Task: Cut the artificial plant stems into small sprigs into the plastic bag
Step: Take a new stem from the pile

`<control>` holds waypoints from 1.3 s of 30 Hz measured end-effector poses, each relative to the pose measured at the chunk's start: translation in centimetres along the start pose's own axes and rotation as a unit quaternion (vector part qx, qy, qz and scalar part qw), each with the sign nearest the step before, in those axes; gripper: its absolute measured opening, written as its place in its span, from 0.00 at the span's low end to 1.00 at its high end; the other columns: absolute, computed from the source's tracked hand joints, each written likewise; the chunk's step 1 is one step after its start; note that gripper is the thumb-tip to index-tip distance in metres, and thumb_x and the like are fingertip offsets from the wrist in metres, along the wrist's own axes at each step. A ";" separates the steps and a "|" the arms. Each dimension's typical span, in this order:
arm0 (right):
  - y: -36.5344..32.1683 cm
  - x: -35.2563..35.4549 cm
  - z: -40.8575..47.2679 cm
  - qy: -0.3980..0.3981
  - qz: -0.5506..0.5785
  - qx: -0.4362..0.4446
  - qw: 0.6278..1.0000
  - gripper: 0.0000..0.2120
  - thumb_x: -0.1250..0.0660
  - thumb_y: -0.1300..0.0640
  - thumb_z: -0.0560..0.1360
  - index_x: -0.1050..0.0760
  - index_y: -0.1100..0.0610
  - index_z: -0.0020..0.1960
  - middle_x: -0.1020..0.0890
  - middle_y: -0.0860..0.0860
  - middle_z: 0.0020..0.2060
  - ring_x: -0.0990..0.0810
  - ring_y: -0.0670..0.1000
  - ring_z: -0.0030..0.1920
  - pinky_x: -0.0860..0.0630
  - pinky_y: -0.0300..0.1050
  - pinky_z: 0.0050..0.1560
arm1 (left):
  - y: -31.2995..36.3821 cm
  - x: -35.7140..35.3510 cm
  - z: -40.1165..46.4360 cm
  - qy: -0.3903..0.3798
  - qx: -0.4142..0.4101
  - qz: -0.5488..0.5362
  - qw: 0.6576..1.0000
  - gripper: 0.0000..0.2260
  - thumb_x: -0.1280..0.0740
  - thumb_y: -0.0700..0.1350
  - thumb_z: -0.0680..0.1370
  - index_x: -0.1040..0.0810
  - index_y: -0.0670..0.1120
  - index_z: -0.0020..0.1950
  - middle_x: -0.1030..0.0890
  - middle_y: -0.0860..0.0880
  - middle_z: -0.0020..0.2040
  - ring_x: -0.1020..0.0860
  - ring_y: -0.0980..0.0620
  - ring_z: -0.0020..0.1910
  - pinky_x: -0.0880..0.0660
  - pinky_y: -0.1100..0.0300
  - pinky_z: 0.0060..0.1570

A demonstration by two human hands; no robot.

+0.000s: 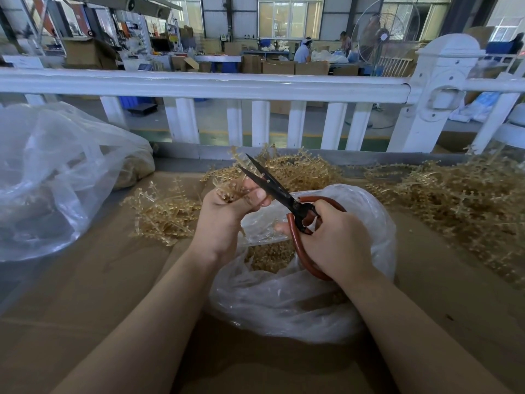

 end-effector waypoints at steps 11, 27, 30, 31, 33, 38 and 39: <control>-0.2 0.3 0.0 0.015 -0.038 -0.005 0.999 0.31 0.44 0.22 0.66 0.27 0.50 0.39 0.28 0.39 0.30 0.30 0.41 0.29 0.35 0.35 0.29 | -0.2 0.0 0.1 -0.002 -0.038 0.086 0.996 0.04 0.29 0.33 0.75 0.19 0.39 0.41 0.17 0.46 0.37 0.19 0.50 0.40 0.24 0.62 0.47; 0.0 0.2 0.0 0.005 0.017 0.003 1.000 0.30 0.39 0.25 0.67 0.22 0.53 0.41 0.21 0.43 0.32 0.23 0.44 0.32 0.25 0.39 0.33 | -0.2 -0.1 0.1 -0.007 -0.029 0.046 0.999 0.02 0.30 0.33 0.73 0.20 0.39 0.42 0.18 0.45 0.38 0.21 0.48 0.42 0.23 0.56 0.51; 0.0 0.2 0.0 0.003 0.022 0.002 1.000 0.31 0.39 0.25 0.67 0.22 0.54 0.41 0.19 0.43 0.34 0.22 0.45 0.33 0.22 0.42 0.35 | -0.2 -0.1 0.1 -0.010 -0.037 0.070 0.997 0.02 0.30 0.34 0.74 0.20 0.38 0.42 0.18 0.45 0.39 0.20 0.48 0.42 0.23 0.57 0.51; 0.0 0.1 0.0 0.003 0.021 0.003 1.000 0.30 0.38 0.26 0.67 0.21 0.54 0.42 0.20 0.43 0.34 0.22 0.45 0.33 0.22 0.42 0.35 | -0.1 -0.1 0.0 -0.010 -0.036 0.074 0.997 0.01 0.30 0.34 0.74 0.20 0.38 0.42 0.18 0.45 0.39 0.21 0.48 0.42 0.24 0.57 0.51; 0.0 0.0 0.0 0.005 0.014 0.005 1.000 0.29 0.35 0.27 0.67 0.21 0.54 0.43 0.22 0.41 0.33 0.23 0.43 0.33 0.23 0.39 0.34 | -0.1 -0.2 0.0 -0.011 -0.034 0.072 0.997 0.02 0.30 0.33 0.74 0.21 0.38 0.42 0.19 0.45 0.38 0.21 0.48 0.42 0.24 0.57 0.51; 0.2 0.0 0.1 0.005 0.005 -0.011 1.000 0.30 0.42 0.22 0.65 0.27 0.50 0.42 0.27 0.38 0.32 0.27 0.39 0.33 0.30 0.35 0.33 | -0.2 -0.6 -0.1 -0.010 -0.036 0.095 0.995 0.03 0.32 0.30 0.75 0.22 0.36 0.44 0.19 0.47 0.37 0.21 0.52 0.41 0.24 0.64 0.47; 0.2 0.0 0.1 0.010 0.002 -0.011 1.000 0.29 0.42 0.22 0.66 0.29 0.48 0.41 0.29 0.36 0.32 0.29 0.38 0.33 0.33 0.34 0.33 | -0.2 -0.7 -0.1 -0.011 -0.035 0.098 0.995 0.02 0.32 0.29 0.75 0.22 0.35 0.45 0.19 0.46 0.38 0.21 0.52 0.41 0.24 0.64 0.47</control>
Point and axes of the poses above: each hand's wrist, its own z-axis towards the middle knuckle, its own x-axis out of the back of the hand, y = z × x, the point moved 1 cm from there along z, towards the middle knuckle
